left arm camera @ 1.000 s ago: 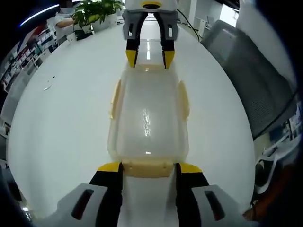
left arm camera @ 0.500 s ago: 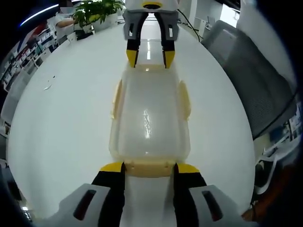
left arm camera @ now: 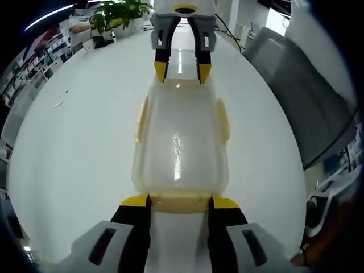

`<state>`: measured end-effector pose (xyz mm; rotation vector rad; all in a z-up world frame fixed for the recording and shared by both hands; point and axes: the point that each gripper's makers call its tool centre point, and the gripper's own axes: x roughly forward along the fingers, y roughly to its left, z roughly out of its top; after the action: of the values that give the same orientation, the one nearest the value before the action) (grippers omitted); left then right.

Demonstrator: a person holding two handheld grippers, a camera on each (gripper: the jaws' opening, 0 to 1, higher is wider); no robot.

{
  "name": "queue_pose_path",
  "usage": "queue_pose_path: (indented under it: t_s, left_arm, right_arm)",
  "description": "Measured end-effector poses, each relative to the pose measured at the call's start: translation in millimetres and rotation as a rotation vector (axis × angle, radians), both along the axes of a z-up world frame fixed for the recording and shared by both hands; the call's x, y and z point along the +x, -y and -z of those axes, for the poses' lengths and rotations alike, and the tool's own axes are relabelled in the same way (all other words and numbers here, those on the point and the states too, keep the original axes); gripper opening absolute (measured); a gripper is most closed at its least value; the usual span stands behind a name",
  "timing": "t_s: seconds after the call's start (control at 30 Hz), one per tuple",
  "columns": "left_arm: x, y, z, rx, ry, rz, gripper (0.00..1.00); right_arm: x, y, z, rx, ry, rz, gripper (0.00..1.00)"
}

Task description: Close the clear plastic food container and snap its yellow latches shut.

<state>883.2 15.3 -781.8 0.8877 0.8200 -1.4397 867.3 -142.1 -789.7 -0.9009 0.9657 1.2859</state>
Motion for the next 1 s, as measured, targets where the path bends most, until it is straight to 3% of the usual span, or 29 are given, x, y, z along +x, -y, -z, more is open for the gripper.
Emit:
queue_pose_path:
  t_s: [0.4,1.0]
  left_arm:
    - [-7.7,-2,-3.2,0.041,-0.01,-0.01,0.32]
    - [-22.8,-14,-43.1,0.075,0.016,-0.015,0.32]
  right_arm:
    - [-6,-2,-7.0,-0.011,-0.002,-0.026,0.35]
    - [-17,-13,-41.4,0.008,-0.001,-0.05,0.35]
